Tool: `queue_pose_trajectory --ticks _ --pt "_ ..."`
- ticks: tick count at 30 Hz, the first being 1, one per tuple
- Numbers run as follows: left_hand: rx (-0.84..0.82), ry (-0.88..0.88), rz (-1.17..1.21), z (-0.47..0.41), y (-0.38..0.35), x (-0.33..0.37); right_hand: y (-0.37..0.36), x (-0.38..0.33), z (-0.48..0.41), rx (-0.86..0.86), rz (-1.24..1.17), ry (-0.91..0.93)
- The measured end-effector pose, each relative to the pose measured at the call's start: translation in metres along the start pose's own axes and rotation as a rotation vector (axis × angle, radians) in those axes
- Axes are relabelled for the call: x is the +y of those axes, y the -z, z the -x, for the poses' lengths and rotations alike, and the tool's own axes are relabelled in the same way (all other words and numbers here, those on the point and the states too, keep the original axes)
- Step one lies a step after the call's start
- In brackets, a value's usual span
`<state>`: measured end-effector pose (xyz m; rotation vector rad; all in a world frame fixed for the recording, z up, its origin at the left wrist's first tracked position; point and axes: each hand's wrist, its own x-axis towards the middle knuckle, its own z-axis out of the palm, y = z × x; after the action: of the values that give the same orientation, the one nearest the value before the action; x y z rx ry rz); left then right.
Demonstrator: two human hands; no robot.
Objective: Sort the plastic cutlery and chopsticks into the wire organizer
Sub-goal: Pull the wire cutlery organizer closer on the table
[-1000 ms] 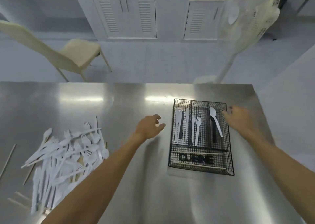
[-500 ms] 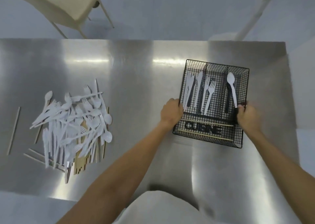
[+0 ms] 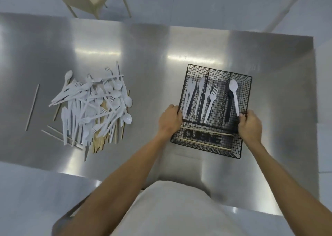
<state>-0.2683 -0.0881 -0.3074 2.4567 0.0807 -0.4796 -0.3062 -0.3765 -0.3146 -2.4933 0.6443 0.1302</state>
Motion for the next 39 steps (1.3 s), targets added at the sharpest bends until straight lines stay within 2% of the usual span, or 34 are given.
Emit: queue_pose_trajectory --ticks 10,17,24,28,30,34,39 --pt "0.086 0.095 0.031 0.080 0.040 -0.116 -0.056 -0.068 0.089 -0.121 -0.034 0.123" --pt "0.115 0.130 0.025 0.103 0.060 -0.156 -0.083 -0.094 0.120 -0.172 -0.001 0.153" --pt "0.114 0.111 0.063 0.106 0.072 -0.163 -0.094 -0.106 0.127 -0.126 0.053 0.115" --pt "0.072 0.079 0.094 0.104 0.081 -0.172 -0.094 -0.117 0.130 -0.114 0.071 0.020" --pt "0.085 0.066 0.135 0.100 0.093 -0.180 -0.090 -0.131 0.132 -0.056 0.047 -0.032" --pt "0.157 0.088 0.140 0.084 0.130 -0.208 -0.091 -0.177 0.133 0.068 -0.039 0.024" --pt "0.211 0.110 0.126 0.056 0.167 -0.240 -0.121 -0.250 0.137 0.013 -0.122 0.104"
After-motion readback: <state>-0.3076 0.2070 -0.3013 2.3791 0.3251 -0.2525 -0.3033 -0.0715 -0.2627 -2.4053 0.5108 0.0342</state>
